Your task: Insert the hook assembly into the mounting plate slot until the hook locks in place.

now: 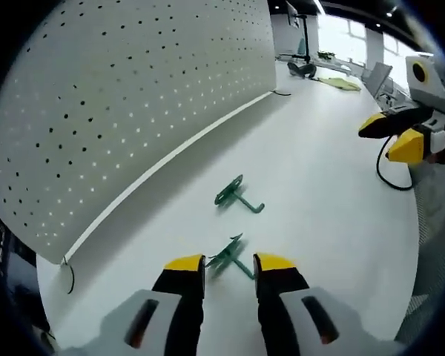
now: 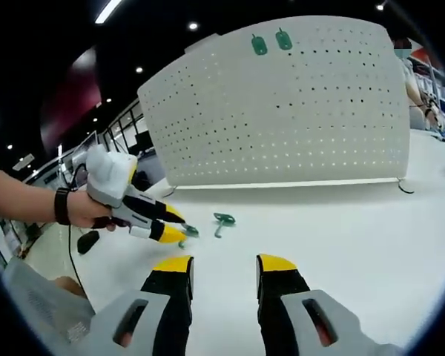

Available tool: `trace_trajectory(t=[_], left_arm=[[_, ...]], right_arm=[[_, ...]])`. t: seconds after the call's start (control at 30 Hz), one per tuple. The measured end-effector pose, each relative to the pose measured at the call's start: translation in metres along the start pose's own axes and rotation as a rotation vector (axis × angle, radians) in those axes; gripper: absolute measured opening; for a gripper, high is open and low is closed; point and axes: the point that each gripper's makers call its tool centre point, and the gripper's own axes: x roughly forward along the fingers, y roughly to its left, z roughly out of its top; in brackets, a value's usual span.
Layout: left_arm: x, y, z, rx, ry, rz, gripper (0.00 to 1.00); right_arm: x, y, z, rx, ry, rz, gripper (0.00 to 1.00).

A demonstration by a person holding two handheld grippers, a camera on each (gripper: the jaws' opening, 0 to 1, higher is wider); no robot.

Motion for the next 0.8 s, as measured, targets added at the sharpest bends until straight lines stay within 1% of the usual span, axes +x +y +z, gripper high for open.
trace_trajectory(t=[0.07,0.27,0.47,0.6,0.67,0.73,0.8], left_arm=[[0.000,-0.002,-0.002,-0.009,0.008,-0.009,0.22],[0.000,-0.005,-0.002,-0.008,0.003,-0.018,0.22],[-0.003,-0.008,-0.002,-0.015,0.001,-0.025,0.19],[-0.005,-0.011,-0.004,-0.006,0.006,-0.032,0.19],[-0.006,-0.011,-0.004,-0.005,0.007,-0.034,0.16],[-0.007,-0.012,-0.005,-0.004,0.014,-0.035,0.10],[-0.007,-0.013,-0.006,-0.010,0.017,-0.044,0.07]], right_arm=[[0.000,0.000,-0.002,-0.005,0.009,-0.002,0.33],[0.001,0.001,-0.002,-0.002,0.010,0.003,0.33],[0.001,0.001,-0.002,-0.004,0.011,0.003,0.33],[0.001,0.001,-0.002,0.001,0.010,0.003,0.33],[0.001,0.001,-0.002,0.002,0.011,0.002,0.32],[0.001,0.001,-0.002,-0.002,0.012,0.003,0.32],[0.001,0.001,-0.002,0.001,0.011,0.003,0.32]])
